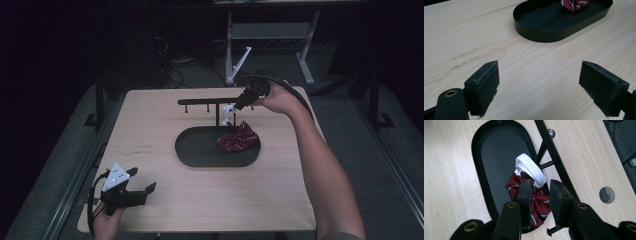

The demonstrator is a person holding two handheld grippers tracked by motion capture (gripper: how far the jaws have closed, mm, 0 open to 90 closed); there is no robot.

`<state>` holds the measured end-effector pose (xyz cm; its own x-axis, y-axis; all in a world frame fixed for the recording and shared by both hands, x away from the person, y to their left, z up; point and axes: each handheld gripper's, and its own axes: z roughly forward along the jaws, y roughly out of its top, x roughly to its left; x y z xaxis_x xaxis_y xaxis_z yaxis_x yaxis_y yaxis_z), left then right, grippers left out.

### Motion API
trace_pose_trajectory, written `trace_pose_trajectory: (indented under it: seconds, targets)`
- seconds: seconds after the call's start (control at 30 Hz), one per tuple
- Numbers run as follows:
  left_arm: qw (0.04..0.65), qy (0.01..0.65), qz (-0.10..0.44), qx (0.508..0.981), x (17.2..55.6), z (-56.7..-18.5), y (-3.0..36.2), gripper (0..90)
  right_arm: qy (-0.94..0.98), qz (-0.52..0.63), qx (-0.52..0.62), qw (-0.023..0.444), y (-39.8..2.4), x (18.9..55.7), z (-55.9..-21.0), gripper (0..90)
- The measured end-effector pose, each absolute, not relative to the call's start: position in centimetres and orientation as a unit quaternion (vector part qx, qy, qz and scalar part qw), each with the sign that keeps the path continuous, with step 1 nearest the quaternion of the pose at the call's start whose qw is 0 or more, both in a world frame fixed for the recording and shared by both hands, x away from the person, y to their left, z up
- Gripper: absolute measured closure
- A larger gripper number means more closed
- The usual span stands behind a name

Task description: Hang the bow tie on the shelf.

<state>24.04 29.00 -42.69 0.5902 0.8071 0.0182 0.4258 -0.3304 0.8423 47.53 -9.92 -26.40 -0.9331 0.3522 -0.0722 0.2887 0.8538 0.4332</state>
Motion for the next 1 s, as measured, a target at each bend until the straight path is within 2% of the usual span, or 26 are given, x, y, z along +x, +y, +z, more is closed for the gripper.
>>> trace_pose_trajectory:
  seconds: [1.0]
  targets:
    - [0.424,0.392,0.224,0.785,24.0,-42.7,28.9,16.1,0.957,0.236,0.163,0.054,-11.3,46.5,-27.3,58.6]
